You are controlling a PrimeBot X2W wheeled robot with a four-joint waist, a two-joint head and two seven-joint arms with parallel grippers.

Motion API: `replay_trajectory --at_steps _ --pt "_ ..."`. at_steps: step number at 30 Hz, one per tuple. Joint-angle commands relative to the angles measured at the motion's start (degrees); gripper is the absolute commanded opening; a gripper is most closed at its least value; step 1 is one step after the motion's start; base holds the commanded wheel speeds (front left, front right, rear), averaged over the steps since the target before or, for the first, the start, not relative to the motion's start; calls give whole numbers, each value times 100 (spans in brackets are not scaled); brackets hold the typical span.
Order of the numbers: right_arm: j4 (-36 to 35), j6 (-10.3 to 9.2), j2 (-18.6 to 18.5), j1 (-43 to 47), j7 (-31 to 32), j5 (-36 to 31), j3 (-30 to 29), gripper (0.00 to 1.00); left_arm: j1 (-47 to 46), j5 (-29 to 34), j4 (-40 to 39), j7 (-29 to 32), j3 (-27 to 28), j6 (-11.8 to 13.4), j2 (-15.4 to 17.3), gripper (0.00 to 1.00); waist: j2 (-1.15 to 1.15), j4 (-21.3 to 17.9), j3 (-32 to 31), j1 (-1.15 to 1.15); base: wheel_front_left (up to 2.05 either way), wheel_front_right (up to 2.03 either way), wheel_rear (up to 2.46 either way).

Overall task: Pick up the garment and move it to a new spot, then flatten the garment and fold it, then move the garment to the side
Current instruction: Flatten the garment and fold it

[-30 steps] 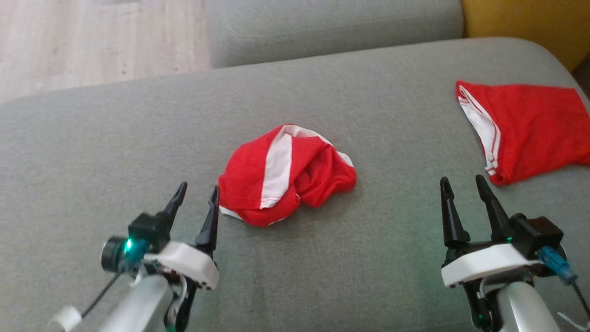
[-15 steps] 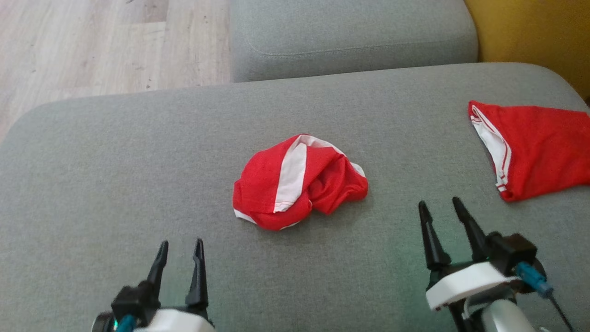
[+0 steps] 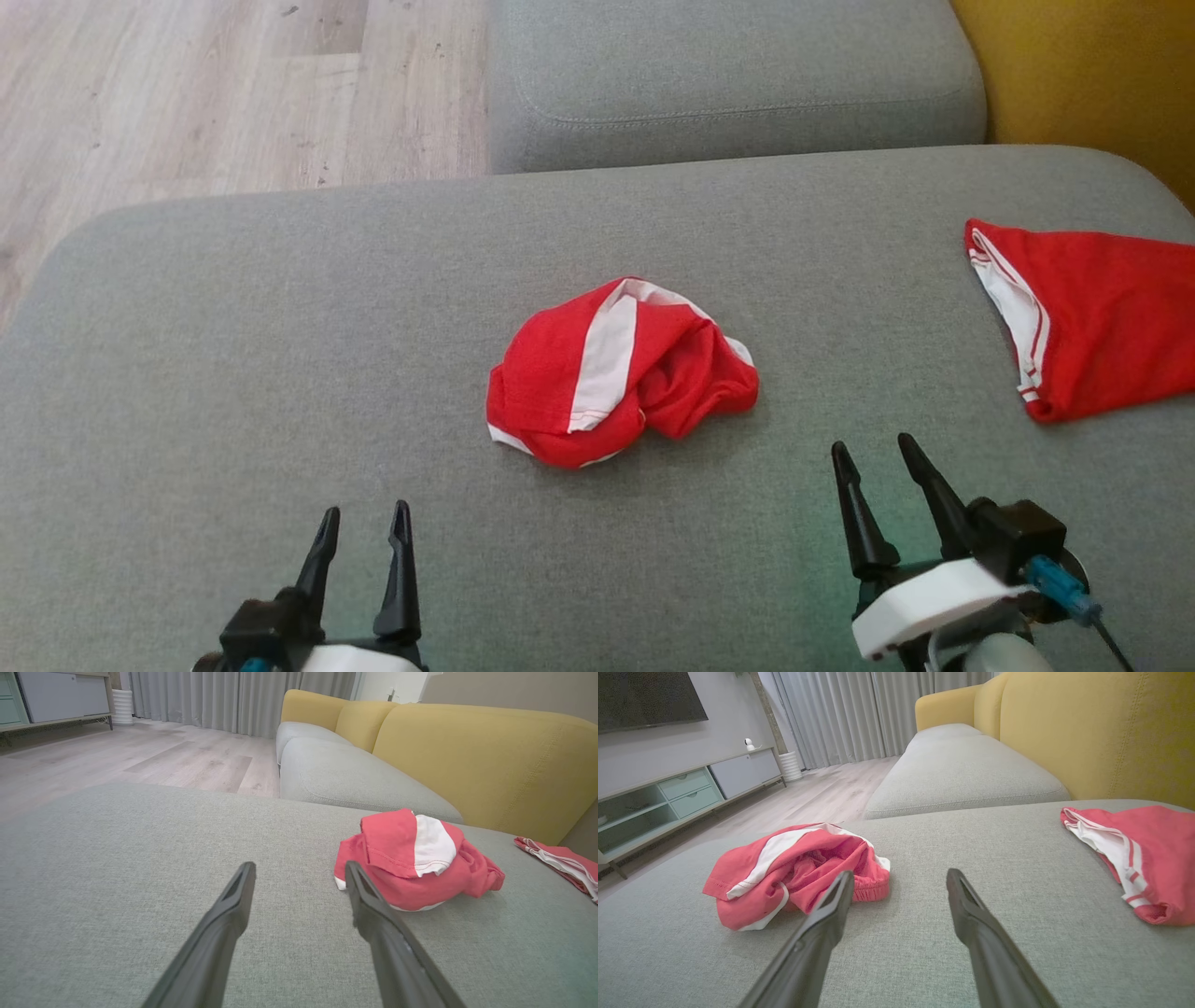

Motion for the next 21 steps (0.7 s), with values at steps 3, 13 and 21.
replay_trajectory --at_steps 3,13,21 --pt "-138 21 -22 -215 -75 22 126 100 -154 49 -185 -72 283 -21 5 100 0 9 2 0 0 0 0" --pt "-109 21 -22 -251 -84 8 106 100 -165 61 -145 -72 262 -53 27 100 0 3 28 0 0 0 0" --pt "-135 21 -22 -273 -91 -16 44 100 -358 226 -195 54 -13 -155 49 100 0 -18 101 0 0 0 0"
